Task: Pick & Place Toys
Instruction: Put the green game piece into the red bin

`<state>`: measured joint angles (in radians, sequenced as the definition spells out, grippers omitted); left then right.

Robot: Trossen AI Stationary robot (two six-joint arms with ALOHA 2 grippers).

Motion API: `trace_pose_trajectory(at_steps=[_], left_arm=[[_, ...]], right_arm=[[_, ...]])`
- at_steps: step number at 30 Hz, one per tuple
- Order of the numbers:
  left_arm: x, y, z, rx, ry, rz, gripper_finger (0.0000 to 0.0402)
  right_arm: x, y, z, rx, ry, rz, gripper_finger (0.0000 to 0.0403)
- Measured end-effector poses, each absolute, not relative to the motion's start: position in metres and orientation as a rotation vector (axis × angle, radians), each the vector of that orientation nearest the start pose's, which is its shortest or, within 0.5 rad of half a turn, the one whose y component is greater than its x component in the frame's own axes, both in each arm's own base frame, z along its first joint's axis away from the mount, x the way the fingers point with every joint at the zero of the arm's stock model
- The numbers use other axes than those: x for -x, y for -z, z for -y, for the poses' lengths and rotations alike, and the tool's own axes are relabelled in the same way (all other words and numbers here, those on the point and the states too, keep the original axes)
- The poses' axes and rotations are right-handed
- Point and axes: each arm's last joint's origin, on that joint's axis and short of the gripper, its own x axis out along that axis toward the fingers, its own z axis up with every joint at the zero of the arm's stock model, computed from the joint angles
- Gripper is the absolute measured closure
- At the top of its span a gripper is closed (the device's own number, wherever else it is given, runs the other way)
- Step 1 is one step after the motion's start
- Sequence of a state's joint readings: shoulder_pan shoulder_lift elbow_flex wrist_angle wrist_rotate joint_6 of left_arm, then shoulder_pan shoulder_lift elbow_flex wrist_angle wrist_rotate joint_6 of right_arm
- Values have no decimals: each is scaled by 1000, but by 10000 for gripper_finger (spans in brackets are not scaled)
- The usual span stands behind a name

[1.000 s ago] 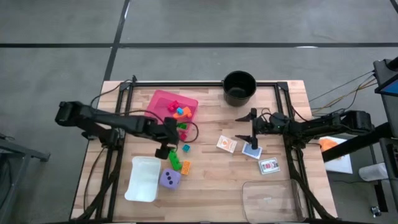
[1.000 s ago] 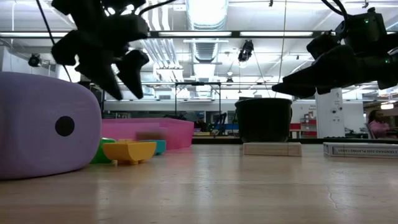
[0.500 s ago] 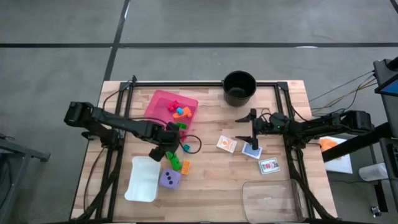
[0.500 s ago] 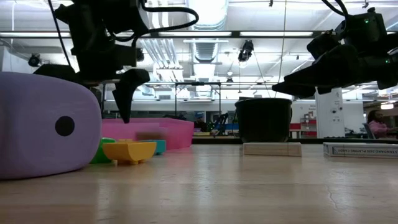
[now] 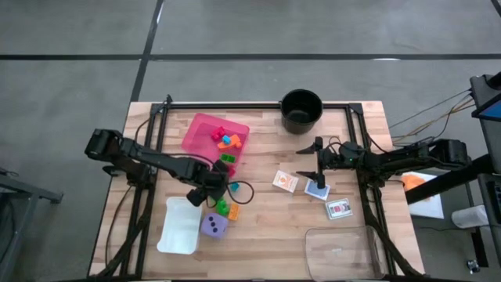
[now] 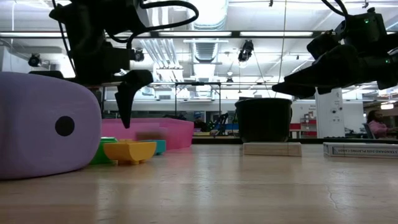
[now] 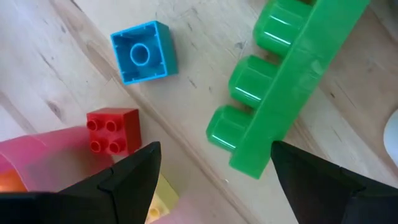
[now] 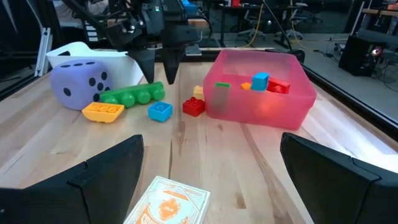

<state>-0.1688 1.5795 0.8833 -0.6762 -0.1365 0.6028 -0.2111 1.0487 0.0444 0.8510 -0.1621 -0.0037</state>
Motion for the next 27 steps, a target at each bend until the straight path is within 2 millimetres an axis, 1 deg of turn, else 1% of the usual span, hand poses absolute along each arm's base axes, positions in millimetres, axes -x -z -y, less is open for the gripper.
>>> trace_pose_trajectory(at_steps=[14, 20, 27], left_arm=[[-256, -162, 48, -732, 470, -1362, 86], [-257, -163, 50, -748, 479, -1342, 86], [-263, -163, 52, -748, 469, -1278, 86]], right_arm=[[-163, -143, 30, -25, 54, -152, 25], [-163, -143, 30, -25, 55, -152, 25], [-163, -143, 30, -25, 57, -152, 25]])
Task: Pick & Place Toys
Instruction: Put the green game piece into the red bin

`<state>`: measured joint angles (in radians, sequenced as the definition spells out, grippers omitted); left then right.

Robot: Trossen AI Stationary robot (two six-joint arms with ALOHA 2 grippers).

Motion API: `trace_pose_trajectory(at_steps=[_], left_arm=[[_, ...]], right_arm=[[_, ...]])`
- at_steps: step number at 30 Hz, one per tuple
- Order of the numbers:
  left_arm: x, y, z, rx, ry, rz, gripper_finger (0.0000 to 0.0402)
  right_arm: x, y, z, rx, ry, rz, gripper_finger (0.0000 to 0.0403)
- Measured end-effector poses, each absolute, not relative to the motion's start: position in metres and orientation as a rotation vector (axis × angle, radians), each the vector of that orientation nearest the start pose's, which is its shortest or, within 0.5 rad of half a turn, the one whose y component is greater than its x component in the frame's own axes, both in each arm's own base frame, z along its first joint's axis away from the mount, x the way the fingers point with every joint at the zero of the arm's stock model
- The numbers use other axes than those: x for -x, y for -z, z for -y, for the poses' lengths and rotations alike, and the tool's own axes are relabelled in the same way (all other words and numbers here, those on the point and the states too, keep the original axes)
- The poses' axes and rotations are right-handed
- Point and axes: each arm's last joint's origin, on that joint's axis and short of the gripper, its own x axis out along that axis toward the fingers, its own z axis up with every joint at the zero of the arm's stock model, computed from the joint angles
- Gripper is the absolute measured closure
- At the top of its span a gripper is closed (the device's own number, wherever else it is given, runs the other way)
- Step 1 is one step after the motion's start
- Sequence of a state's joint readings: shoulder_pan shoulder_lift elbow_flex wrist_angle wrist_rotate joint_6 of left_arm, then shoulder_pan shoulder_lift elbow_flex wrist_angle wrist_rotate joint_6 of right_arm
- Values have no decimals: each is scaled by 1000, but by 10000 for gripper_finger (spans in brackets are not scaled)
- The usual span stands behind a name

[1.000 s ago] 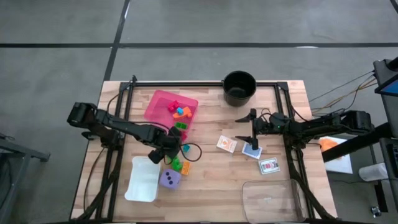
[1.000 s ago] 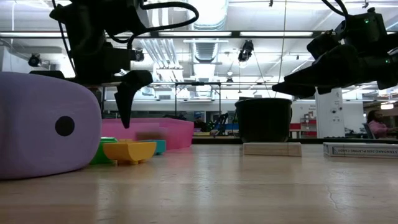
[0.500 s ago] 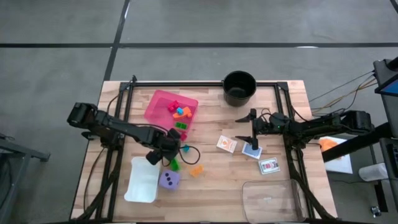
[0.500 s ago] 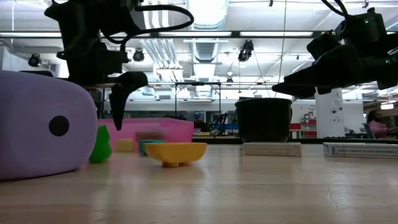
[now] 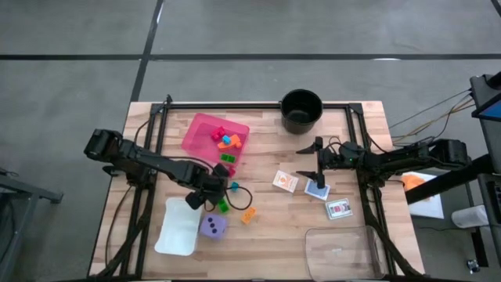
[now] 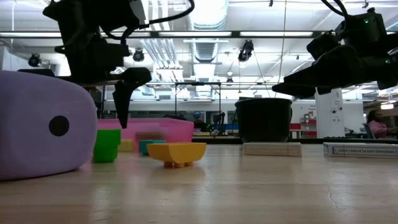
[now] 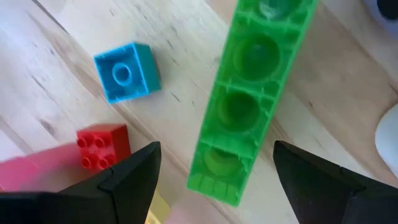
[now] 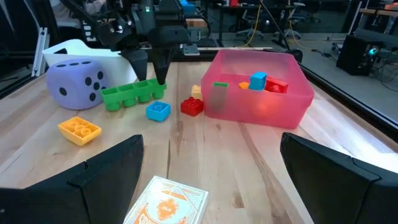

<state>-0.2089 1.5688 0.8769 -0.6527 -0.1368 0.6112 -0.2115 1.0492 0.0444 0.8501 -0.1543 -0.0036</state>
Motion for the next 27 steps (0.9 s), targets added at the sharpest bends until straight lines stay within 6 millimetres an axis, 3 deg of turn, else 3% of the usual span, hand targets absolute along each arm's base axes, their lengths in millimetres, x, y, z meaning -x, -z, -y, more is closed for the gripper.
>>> trace_pose_trajectory(at_steps=[9, 18, 20, 27], left_arm=[[-266, -161, 52, -761, 479, -1263, 86], [-272, -139, 53, -772, 480, -1333, 88], [-272, -144, 54, -765, 481, -1305, 89], [-269, -138, 53, -755, 500, -1333, 139]], right_arm=[[-163, -143, 30, -24, 57, -152, 25], [-163, -143, 31, -29, 58, -151, 25], [-163, -143, 30, -29, 58, -151, 25], [-163, -143, 31, -28, 58, -150, 25]])
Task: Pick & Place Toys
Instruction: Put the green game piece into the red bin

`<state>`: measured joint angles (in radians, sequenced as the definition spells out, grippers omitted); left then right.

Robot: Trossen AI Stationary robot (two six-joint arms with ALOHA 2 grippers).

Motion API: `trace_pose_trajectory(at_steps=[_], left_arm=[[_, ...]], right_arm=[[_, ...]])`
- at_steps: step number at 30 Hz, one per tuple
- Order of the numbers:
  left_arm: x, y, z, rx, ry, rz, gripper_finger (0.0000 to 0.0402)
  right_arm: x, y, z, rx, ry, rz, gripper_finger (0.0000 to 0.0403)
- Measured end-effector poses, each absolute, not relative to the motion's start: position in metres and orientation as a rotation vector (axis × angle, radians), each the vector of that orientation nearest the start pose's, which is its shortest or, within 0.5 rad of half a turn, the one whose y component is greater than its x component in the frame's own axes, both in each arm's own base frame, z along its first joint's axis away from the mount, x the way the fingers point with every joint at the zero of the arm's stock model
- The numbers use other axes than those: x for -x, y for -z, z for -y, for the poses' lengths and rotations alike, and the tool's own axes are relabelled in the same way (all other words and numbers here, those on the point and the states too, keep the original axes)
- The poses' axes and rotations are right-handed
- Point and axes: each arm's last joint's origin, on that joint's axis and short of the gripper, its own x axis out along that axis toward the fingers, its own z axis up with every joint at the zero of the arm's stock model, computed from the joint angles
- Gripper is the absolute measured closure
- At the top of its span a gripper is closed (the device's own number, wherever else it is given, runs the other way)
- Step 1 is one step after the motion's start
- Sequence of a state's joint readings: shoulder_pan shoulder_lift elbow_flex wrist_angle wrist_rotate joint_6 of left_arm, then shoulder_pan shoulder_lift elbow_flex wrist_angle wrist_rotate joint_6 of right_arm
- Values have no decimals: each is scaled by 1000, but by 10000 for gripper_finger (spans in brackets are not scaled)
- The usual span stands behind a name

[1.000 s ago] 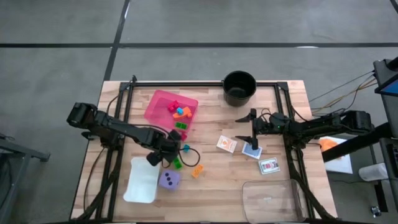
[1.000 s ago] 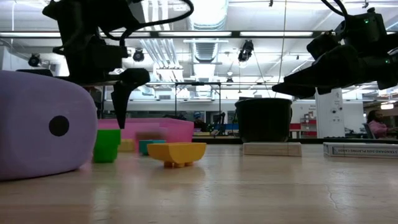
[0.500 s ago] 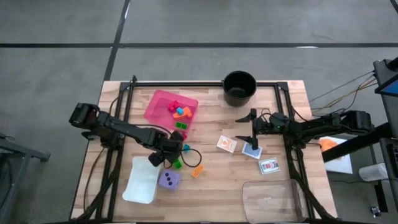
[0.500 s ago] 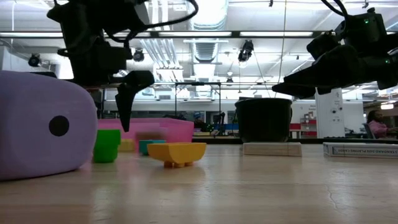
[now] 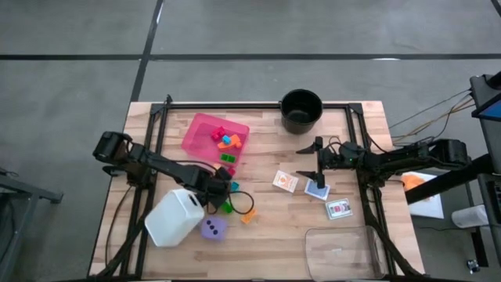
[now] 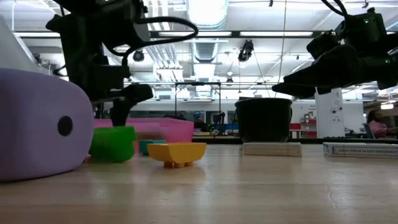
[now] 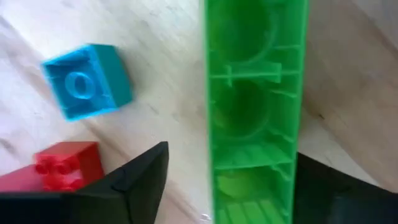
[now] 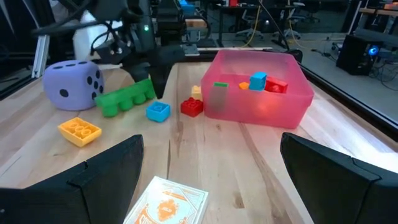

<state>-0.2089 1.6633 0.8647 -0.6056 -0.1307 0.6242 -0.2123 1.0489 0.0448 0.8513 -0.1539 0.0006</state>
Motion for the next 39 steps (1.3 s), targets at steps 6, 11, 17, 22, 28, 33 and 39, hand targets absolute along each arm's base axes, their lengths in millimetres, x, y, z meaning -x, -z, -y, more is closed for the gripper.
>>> trace_pose_trajectory(at_steps=[6, 11, 17, 22, 28, 33, 39], left_arm=[[-269, -137, 53, -752, 498, -1330, 199], [-269, -138, 53, -758, 490, -1330, 260], [-269, -138, 54, -761, 492, -1330, 270], [-266, -140, 58, -813, 471, -1343, 270], [-252, -153, 65, -859, 415, -1384, 270], [-239, -181, 68, -850, 284, -1372, 270], [-234, -236, 70, -825, 103, -1317, 270]], right_arm=[[-163, -143, 31, -28, 58, -151, 25], [-163, -143, 31, -28, 58, -151, 25], [-163, -143, 31, -28, 58, -151, 25], [-163, -143, 31, -28, 58, -151, 25], [-163, -142, 31, -26, 61, -161, 25], [-163, -142, 31, -24, 66, -165, 25], [-163, -142, 31, -22, 85, -166, 25]])
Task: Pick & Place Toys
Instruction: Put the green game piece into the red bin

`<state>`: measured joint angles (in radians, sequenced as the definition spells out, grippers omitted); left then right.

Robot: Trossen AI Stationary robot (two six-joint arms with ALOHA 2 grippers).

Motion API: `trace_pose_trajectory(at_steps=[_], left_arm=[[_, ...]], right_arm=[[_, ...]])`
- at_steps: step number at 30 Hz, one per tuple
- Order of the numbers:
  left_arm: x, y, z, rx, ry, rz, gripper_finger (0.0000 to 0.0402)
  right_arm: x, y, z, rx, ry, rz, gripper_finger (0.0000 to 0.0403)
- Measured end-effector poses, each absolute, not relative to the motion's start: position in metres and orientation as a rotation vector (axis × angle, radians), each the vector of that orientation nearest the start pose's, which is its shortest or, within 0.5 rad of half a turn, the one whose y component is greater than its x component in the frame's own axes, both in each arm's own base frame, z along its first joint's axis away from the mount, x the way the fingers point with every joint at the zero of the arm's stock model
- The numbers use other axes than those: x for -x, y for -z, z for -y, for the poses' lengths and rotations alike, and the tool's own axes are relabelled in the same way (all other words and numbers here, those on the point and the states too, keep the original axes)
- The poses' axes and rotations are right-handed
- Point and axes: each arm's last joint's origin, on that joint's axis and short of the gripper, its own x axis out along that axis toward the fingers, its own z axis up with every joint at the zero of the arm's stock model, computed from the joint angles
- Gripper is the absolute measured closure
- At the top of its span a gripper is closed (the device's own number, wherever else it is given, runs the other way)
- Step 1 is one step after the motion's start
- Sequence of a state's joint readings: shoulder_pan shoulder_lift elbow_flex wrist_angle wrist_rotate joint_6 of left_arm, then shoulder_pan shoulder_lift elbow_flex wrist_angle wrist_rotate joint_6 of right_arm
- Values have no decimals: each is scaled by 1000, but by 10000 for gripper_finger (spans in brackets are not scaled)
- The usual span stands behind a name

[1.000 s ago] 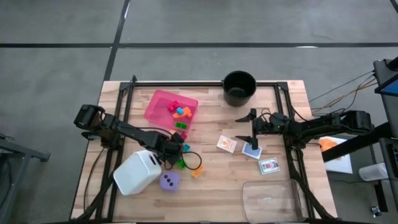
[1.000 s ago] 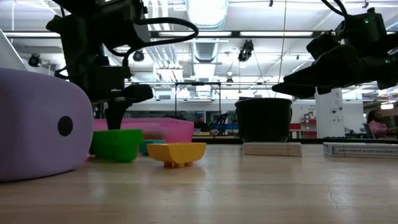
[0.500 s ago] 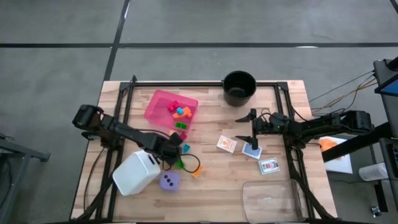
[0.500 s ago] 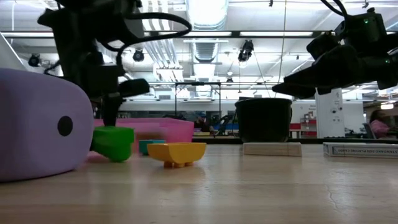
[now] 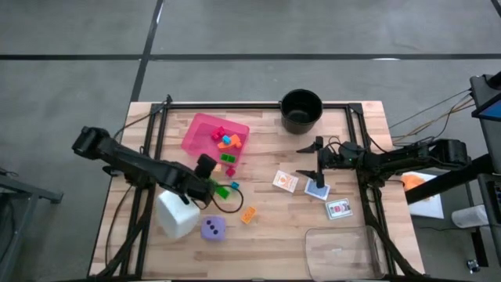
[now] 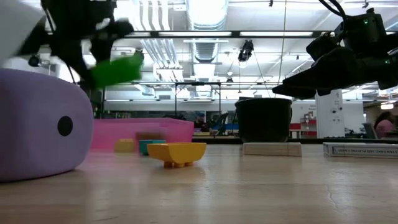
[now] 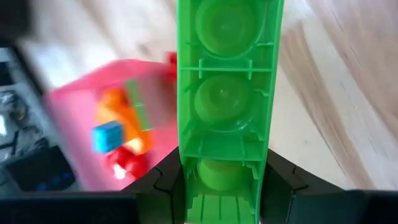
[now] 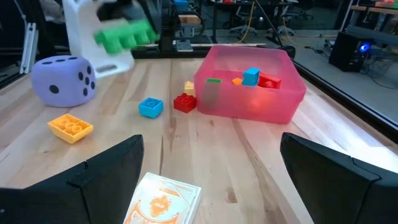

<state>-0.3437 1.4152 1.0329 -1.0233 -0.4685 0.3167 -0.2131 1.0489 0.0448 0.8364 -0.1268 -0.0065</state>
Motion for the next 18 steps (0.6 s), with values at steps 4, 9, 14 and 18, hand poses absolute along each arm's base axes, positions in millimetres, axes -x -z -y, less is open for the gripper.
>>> trace_pose_trajectory(at_steps=[4, 9, 14, 18], left_arm=[[-235, -259, 73, -772, 51, -1274, 270], [-233, -259, 80, -709, 13, -1259, 270], [-230, -250, 88, -630, -32, -1234, 270], [-233, -242, 94, -568, -98, -1141, 270]], right_arm=[[-163, -142, 32, -22, 88, -166, 25], [-163, -142, 32, -22, 88, -167, 25], [-163, -141, 31, -22, 88, -169, 25], [-163, -141, 31, -22, 87, -169, 25]])
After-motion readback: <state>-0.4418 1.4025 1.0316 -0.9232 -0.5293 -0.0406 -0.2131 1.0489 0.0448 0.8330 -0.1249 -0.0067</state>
